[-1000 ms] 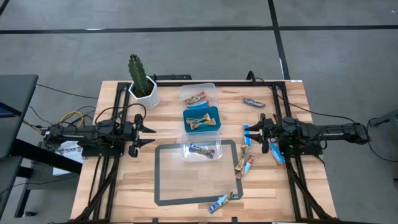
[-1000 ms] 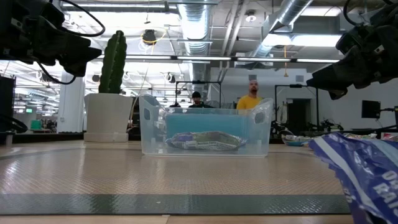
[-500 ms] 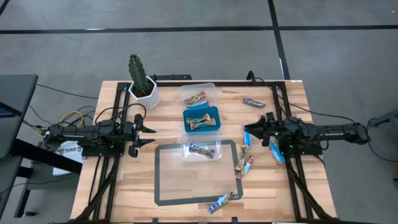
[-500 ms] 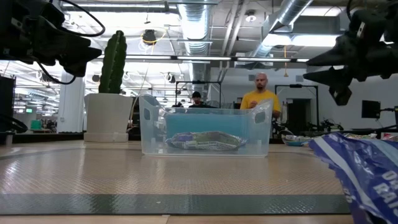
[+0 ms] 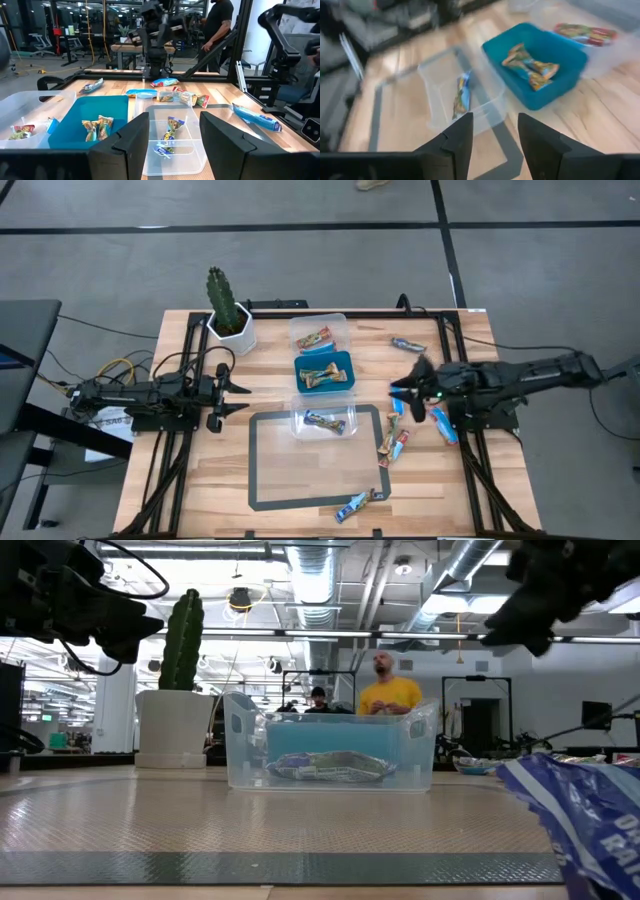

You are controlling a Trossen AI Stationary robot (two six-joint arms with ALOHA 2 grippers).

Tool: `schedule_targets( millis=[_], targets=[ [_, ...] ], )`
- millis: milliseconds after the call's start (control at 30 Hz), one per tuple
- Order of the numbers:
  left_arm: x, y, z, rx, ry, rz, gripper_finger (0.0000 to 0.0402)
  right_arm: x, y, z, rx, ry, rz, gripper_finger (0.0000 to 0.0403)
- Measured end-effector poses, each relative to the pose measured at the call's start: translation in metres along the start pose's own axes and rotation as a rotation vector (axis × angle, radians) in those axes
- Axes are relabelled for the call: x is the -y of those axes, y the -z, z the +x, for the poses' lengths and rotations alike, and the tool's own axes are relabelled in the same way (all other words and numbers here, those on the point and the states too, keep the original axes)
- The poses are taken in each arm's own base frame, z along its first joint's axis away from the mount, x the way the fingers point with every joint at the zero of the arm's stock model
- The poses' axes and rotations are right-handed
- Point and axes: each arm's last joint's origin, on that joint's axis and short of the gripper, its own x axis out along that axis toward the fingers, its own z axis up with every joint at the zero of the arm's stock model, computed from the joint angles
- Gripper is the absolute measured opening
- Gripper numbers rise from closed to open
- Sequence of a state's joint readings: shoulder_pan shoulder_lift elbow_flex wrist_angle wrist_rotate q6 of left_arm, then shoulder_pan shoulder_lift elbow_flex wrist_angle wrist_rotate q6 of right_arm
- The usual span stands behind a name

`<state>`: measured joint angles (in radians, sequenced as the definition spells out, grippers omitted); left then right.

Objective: Pick and place Granola Bars by type
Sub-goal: Put the blue granola bar into the bottom transparent bin

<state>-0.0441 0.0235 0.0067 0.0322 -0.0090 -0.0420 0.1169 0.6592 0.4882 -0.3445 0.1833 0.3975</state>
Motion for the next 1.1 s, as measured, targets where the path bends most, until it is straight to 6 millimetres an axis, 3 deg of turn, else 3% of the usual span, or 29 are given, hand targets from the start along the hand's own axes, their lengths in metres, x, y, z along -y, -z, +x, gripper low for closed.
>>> schedule_targets(
  millis=[133,267,600,1100],
  targets=[
    [0.000,0.000,0.000,0.000,0.000,0.000,0.0168,-0.023,-0.016,0.017,-0.071,-0.032,-0.154,0.0165],
    [0.000,0.000,0.000,0.000,-0.003,0.007,0.0168,-0.043,-0.017,0.039,-0.175,-0.054,-0.287,0.0188],
    [0.000,0.000,0.000,0.000,-0.003,-0.005,0.0168,-0.101,0.004,0.090,-0.386,-0.131,-0.548,0.0232],
    [0.000,0.000,0.000,-0.001,-0.002,0.004,0.0168,-0.198,0.025,0.097,-0.580,-0.260,-0.802,0.0229]
  ],
)
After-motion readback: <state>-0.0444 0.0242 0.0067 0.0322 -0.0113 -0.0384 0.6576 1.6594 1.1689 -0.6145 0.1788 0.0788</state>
